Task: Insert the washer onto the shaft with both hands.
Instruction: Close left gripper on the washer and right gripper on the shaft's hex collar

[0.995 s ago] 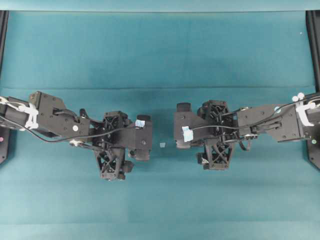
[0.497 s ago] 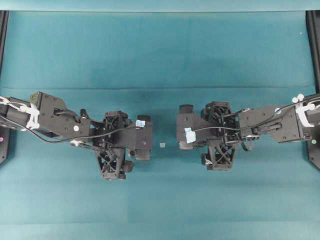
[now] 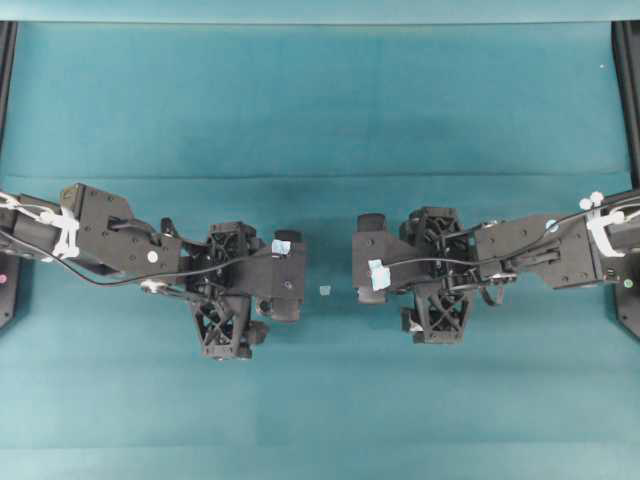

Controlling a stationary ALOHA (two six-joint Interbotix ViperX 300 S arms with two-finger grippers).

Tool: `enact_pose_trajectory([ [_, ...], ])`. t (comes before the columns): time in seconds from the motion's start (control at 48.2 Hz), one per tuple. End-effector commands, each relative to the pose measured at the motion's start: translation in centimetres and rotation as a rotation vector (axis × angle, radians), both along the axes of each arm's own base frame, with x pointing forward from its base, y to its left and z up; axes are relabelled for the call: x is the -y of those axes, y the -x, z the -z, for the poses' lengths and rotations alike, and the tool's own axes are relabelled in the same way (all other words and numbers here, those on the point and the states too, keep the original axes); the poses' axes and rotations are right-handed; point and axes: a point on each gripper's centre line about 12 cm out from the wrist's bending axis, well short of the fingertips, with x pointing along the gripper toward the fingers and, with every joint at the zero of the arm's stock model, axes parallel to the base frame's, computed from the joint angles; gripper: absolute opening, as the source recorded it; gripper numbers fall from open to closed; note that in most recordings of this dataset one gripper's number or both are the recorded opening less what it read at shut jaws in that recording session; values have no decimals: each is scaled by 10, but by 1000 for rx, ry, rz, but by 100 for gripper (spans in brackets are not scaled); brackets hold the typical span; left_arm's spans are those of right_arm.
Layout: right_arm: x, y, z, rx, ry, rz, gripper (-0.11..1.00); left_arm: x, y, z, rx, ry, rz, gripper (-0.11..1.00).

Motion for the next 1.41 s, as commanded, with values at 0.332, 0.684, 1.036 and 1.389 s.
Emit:
enact_pose_trajectory([
  [0.332,4,-8,-1,33,2,4,88,1,-4,-4,29,3,0,90],
  [0.684,6,-5,2,26,0,12,88,2,-4,-3,27,3,2,90],
  [1.036,8,-2,4,18,0,15,81,2,-5,-5,34,2,3,88],
  [1.389,11,1,5,-16,2,27,37,3,-3,-8,40,1,9,52],
])
